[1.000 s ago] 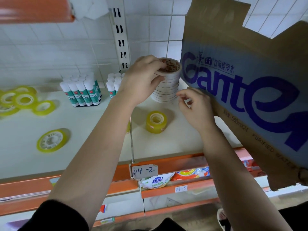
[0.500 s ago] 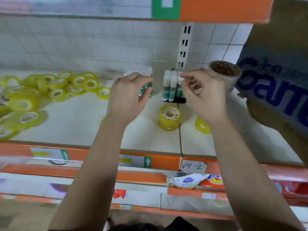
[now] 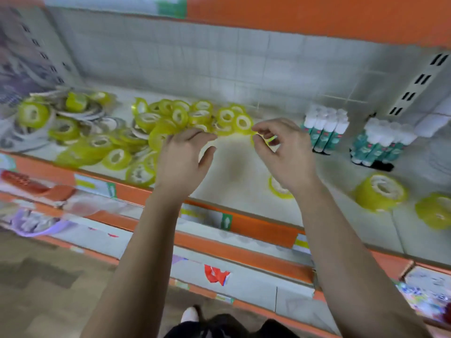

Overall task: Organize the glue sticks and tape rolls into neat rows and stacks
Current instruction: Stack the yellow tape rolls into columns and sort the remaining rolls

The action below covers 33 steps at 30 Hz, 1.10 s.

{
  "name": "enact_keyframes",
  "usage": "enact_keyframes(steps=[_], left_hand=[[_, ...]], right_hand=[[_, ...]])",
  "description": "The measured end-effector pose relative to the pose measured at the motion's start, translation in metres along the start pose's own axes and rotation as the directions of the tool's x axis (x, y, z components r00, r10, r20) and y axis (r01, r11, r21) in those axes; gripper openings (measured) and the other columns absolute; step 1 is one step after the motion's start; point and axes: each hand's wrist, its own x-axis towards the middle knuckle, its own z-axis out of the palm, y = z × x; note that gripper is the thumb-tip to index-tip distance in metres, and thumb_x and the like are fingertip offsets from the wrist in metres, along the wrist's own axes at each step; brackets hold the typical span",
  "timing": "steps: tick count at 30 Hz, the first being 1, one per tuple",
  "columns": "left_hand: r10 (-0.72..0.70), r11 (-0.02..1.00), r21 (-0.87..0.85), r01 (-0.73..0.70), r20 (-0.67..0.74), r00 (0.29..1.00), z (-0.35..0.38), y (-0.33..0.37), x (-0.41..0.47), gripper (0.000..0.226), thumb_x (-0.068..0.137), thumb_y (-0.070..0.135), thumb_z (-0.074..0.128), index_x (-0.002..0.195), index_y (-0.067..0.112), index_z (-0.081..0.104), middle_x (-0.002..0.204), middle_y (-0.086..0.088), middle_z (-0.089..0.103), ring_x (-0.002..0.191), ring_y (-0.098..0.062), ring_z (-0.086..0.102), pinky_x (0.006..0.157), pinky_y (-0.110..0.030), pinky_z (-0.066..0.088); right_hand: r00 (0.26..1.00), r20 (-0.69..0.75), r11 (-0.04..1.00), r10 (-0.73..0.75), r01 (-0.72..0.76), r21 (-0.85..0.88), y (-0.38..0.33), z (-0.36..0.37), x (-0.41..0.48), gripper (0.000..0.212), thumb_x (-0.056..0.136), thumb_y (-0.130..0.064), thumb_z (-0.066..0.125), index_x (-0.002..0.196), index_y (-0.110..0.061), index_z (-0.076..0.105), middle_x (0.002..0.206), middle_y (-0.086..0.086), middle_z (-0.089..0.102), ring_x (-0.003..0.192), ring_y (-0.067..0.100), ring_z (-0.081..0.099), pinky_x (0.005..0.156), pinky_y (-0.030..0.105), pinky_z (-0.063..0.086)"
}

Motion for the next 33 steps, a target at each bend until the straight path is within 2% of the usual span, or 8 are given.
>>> enact_keyframes(steps=[5, 11, 14, 17, 23, 26, 30, 33], left_hand=[[-0.011, 1.0, -0.006, 0.01, -0.027, 1.0, -0.026, -0.059, -0.017, 0.025, 0.089, 0.023, 0.056, 0.105, 0.012, 0.071, 0.1, -0.007, 0.068, 0.087, -0.034, 0.065, 0.073, -0.046, 0.053], [-0.035, 0.999, -0.021, 0.034, -0.038, 0.999, -0.047, -0.113, -0.028, 0.023, 0.09, 0.022, 0.058, 0.105, 0.012, 0.072, 0.104, -0.008, 0.068, 0.094, -0.033, 0.065, 0.078, -0.049, 0.052], [-0.035, 0.999, -0.033, 0.034, -0.038, 0.999, -0.052, -0.128, -0.032, 0.022, 0.09, 0.022, 0.058, 0.105, 0.013, 0.072, 0.103, -0.005, 0.068, 0.093, -0.031, 0.064, 0.079, -0.049, 0.05], [-0.027, 0.999, -0.036, 0.025, -0.053, 0.998, -0.054, -0.134, -0.037, 0.022, 0.09, 0.021, 0.059, 0.105, 0.012, 0.072, 0.102, -0.005, 0.068, 0.093, -0.031, 0.064, 0.08, -0.047, 0.049], [-0.001, 0.996, -0.093, -0.003, -0.045, 0.999, -0.049, -0.138, -0.042, 0.021, 0.093, 0.022, 0.059, 0.105, 0.012, 0.072, 0.102, -0.006, 0.069, 0.093, -0.032, 0.065, 0.077, -0.051, 0.05], [-0.007, 0.994, -0.106, 0.004, -0.032, 0.999, -0.047, -0.136, -0.047, 0.021, 0.093, 0.023, 0.059, 0.104, 0.012, 0.073, 0.101, -0.005, 0.069, 0.092, -0.031, 0.064, 0.077, -0.05, 0.05], [0.0, 0.992, -0.129, -0.001, -0.006, 1.0, -0.043, -0.131, -0.051, 0.017, 0.091, 0.018, 0.061, 0.101, 0.011, 0.073, 0.1, -0.004, 0.068, 0.091, -0.029, 0.065, 0.077, -0.049, 0.051], [0.029, 0.99, -0.14, -0.027, 0.017, 0.999, -0.041, -0.122, -0.053, 0.015, 0.09, 0.022, 0.062, 0.095, 0.013, 0.073, 0.096, -0.001, 0.068, 0.089, -0.027, 0.064, 0.074, -0.048, 0.05]], right_hand=[[0.998, 0.054, 0.999, 0.022, -0.023, 0.023, -0.027, 0.063, 0.003, 0.017, 0.083, -0.016, 0.063, 0.096, -0.012, 0.073, 0.09, 0.002, 0.067, 0.076, 0.018, 0.06, 0.072, 0.036, 0.054], [0.994, 0.098, 0.999, 0.052, -0.053, 0.012, -0.052, 0.116, 0.009, 0.015, 0.083, -0.017, 0.064, 0.093, -0.011, 0.073, 0.086, 0.001, 0.066, 0.076, 0.017, 0.059, 0.071, 0.035, 0.053], [0.975, 0.211, 0.998, 0.062, -0.064, -0.001, -0.058, 0.132, 0.003, 0.009, 0.084, -0.02, 0.067, 0.087, -0.015, 0.073, 0.083, -0.003, 0.065, 0.079, 0.013, 0.058, 0.072, 0.037, 0.053], [0.944, 0.323, 0.997, 0.073, -0.068, -0.028, -0.059, 0.142, -0.006, 0.014, 0.083, -0.028, 0.066, 0.085, -0.016, 0.074, 0.085, -0.002, 0.065, 0.083, 0.017, 0.059, 0.073, 0.039, 0.052], [0.923, 0.37, 0.994, 0.104, -0.105, -0.017, -0.056, 0.144, -0.012, 0.029, 0.083, -0.043, 0.064, 0.086, -0.017, 0.075, 0.094, -0.001, 0.064, 0.094, 0.018, 0.057, 0.08, 0.029, 0.047], [0.914, 0.39, 0.993, 0.114, -0.115, -0.022, -0.056, 0.145, -0.013, 0.024, 0.082, -0.038, 0.072, 0.091, -0.016, 0.075, 0.1, -0.002, 0.062, 0.098, 0.018, 0.057, 0.082, 0.024, 0.042], [0.919, 0.377, 0.993, 0.114, -0.111, -0.029, -0.054, 0.142, -0.012, 0.019, 0.082, -0.03, 0.076, 0.091, -0.013, 0.075, 0.103, -0.002, 0.062, 0.091, 0.008, 0.056, 0.08, 0.01, 0.036], [0.942, 0.319, 0.994, 0.105, -0.106, -0.014, -0.053, 0.133, -0.012, 0.021, 0.081, -0.03, 0.072, 0.09, -0.011, 0.074, 0.1, 0.0, 0.063, 0.089, 0.011, 0.059, 0.079, 0.015, 0.042]])
